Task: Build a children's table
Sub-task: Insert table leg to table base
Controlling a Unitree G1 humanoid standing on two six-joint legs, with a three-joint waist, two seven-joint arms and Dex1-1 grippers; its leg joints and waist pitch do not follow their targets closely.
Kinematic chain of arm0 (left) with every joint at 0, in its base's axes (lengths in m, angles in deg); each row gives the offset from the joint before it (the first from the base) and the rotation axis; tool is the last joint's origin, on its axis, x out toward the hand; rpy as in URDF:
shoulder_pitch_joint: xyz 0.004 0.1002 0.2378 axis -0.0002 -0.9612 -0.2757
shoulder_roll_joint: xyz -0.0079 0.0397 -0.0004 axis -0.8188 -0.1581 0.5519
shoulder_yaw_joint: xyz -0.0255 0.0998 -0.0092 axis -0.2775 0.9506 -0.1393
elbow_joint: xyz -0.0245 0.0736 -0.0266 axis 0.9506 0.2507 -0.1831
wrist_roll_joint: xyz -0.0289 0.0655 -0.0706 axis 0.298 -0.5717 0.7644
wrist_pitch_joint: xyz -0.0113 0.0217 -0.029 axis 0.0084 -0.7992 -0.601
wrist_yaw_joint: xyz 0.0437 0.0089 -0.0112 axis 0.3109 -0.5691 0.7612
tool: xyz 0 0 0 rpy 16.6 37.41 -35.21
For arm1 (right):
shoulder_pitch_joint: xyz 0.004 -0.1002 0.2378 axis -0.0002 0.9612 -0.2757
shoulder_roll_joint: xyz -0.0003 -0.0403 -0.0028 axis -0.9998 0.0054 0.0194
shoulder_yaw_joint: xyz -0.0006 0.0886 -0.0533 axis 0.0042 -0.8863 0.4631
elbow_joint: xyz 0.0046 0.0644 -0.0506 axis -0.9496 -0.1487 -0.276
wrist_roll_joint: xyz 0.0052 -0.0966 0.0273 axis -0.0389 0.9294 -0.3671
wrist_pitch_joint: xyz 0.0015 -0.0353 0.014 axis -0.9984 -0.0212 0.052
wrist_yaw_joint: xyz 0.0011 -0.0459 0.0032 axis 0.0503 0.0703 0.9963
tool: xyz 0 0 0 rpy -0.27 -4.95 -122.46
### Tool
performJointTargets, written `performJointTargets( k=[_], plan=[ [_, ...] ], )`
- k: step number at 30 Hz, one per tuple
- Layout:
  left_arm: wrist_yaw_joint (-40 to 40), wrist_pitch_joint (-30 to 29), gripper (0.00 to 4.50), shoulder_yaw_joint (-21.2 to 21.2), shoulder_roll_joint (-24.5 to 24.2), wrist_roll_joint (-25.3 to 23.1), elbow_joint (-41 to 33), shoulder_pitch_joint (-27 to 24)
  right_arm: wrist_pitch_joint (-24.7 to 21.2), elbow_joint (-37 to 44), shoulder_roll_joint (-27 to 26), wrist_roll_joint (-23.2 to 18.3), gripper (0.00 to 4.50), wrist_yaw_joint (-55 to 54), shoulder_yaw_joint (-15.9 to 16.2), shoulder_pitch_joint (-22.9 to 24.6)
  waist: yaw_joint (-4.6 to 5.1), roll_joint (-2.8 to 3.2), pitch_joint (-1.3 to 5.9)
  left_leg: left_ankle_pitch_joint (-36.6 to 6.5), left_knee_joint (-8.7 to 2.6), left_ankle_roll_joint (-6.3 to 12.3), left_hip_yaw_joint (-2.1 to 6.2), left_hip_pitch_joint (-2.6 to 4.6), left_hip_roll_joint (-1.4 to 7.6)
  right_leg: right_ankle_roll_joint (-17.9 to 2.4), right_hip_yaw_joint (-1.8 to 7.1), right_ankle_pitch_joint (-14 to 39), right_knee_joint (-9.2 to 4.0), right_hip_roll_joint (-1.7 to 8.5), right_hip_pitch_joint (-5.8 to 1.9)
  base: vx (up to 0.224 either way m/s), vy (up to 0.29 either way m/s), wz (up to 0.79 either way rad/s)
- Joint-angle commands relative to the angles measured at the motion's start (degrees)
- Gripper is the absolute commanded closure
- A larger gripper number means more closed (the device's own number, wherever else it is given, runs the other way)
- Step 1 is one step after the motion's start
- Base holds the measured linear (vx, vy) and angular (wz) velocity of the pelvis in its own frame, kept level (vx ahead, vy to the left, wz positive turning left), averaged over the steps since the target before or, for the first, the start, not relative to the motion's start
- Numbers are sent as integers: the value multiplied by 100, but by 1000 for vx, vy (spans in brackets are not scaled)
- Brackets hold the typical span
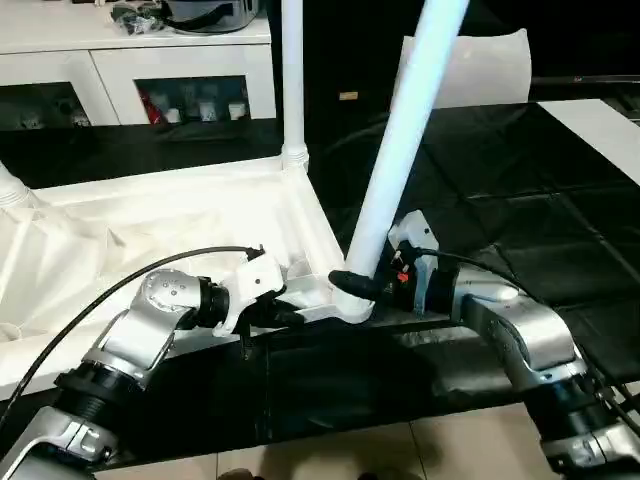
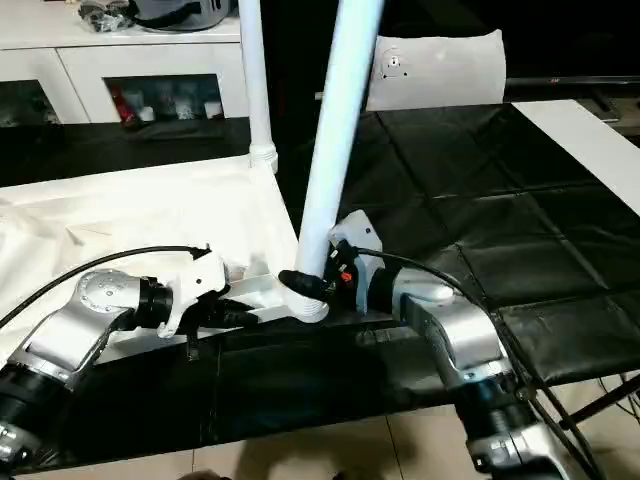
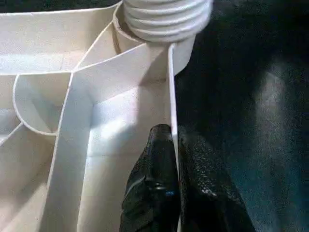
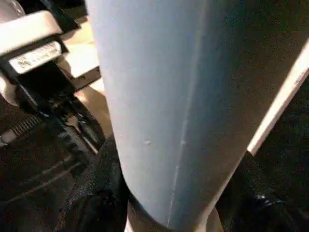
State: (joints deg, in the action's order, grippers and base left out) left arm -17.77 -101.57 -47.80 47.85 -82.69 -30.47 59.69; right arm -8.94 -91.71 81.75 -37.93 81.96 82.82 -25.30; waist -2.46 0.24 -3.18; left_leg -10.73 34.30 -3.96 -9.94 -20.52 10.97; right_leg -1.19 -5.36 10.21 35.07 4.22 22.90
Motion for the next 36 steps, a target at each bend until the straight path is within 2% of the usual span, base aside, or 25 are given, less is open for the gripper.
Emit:
performJointTargets(
  k=[1, 7, 8, 11, 12, 15, 16, 18, 21, 22, 23, 24, 25, 27, 28, 29, 30, 34, 36],
  plan=[
    [-302, 208, 450, 95, -84, 63, 13, 25, 112, -188, 73, 202, 259, 84, 193, -45, -64, -69, 361, -1012, -387, 165, 62, 12, 197, -792, 338, 2029, -494, 433, -280, 0, 0, 0],
    [-408, 301, 450, 106, -78, 74, 29, 69, 141, -336, 106, 295, 259, 136, 256, -80, -96, -90, 359, -1175, -406, 94, 67, 33, 213, -808, 341, 2048, -490, 433, -279, 0, 0, 0],
    [-407, 313, 450, 103, -81, 73, 40, 75, 128, -328, 105, 297, 259, 159, 264, -76, -96, -105, 362, -1164, -405, 95, 66, 30, 212, -813, 342, 2020, -486, 433, -283, 0, 0, 0],
    [-426, 341, 450, 95, -82, 67, 66, 92, 42, -287, 107, 274, 259, 246, 302, -46, -105, -99, 366, -1103, -403, 112, 66, 20, 212, -832, 345, 1934, -473, 434, -290, 0, 0, 0],
    [-419, 372, 450, 89, -69, 49, 76, 93, 75, -275, 119, 313, 259, 287, 365, 3, -102, -127, 368, -1094, -402, 115, 64, 17, 213, -831, 343, 1929, -473, 434, -293, 0, 0, 0],
    [-417, 428, 450, 97, -50, 17, 91, 98, 102, -315, 69, 329, 259, 278, 416, 30, -114, -104, 368, -1083, -402, 111, 65, 20, 213, -836, 345, 1919, -471, 437, -290, 0, 0, 0],
    [-416, 443, 450, 105, -43, 8, 91, 101, 100, -355, 34, 309, 259, 261, 403, 28, -119, -68, 366, -1114, -406, 99, 70, 24, 214, -843, 344, 1926, -472, 437, -286, 0, 0, 0],
    [-434, 454, 450, 128, -32, 2, 74, 109, 124, -494, -73, 256, 259, 166, 307, 14, -115, -88, 366, -1152, -406, 90, 69, 25, 211, -845, 342, 1956, -480, 439, -291, 0, 0, 0],
    [-429, 456, 450, 119, -17, 13, 72, 115, 110, -663, -222, 120, 259, 67, 110, 27, -108, -63, 354, -1301, -415, 47, 77, 39, 211, -837, 338, 2132, -508, 442, -278, 0, 0, 0],
    [-433, 451, 450, 111, -16, 20, 75, 116, 122, -748, -279, 72, 259, 18, 14, 39, -112, -33, 354, -1353, -420, 30, 90, 40, 210, -827, 332, 2189, -507, 444, -285, 0, 0, 0],
    [-410, 461, 450, 92, -14, 12, 84, 109, 141, -926, -371, -40, 259, -23, -181, 124, -102, -52, 352, -1400, -422, 19, 85, 48, 209, -818, 332, 2229, -523, 443, -275, 0, 0, 0],
    [-410, 461, 450, 92, -14, 12, 84, 109, 141, -926, -371, -40, 259, -23, -181, 124, -106, -37, 357, -1410, -423, 13, 90, 50, 209, -827, 333, 2226, -520, 447, -279, 0, 0, 0],
    [-432, 431, 450, 69, -13, 50, 77, 96, 210, -1002, -400, -66, 259, -74, -273, 236, -119, 6, 360, -1438, -422, 0, 96, 61, 214, -856, 335, 2198, -524, 455, -274, 0, 0, 0],
    [-419, 419, 450, 55, -19, 49, 74, 87, 285, -973, -405, -130, 259, -21, -321, 444, -129, -6, 367, -1417, -431, -3, 89, 50, 228, -898, 338, 1933, -508, 438, -281, 0, 0, 0],
    [-413, 419, 450, 55, -23, 42, 70, 85, 304, -955, -403, -141, 259, -5, -324, 504, -141, 16, 383, -1388, -431, -2, 94, 58, 228, -958, 339, 1776, -477, 438, -292, 0, 0, 0],
    [-400, 419, 450, 53, -23, 32, 75, 87, 357, -948, -413, -141, 259, -3, -340, 604, -138, 10, 387, -1356, -434, 4, 91, 55, 230, -985, 337, 1686, -470, 432, -298, 0, 0, 0],
    [-320, 416, 450, 17, 20, 11, 166, 137, 480, -916, -431, -130, 259, -8, -383, 844, -148, 8, 382, -1374, -429, 20, 78, 51, 221, -1014, 341, 1639, -478, 438, -301, 0, 0, 0],
    [-207, 466, 450, -15, 61, -56, 323, 249, 719, -756, -456, -142, 259, -28, -475, 1180, -154, 20, 359, -1522, -446, 33, 83, 71, 217, -871, 336, 2081, -545, 438, -292, 0, 0, 0],
    [-207, 466, 450, -15, 61, -56, 323, 249, 719, -756, -456, -142, 259, -28, -475, 1180, -164, 20, 357, -1581, -449, 23, 89, 83, 215, -852, 332, 2167, -546, 441, -291, 0, 0, 0]
  ],
)
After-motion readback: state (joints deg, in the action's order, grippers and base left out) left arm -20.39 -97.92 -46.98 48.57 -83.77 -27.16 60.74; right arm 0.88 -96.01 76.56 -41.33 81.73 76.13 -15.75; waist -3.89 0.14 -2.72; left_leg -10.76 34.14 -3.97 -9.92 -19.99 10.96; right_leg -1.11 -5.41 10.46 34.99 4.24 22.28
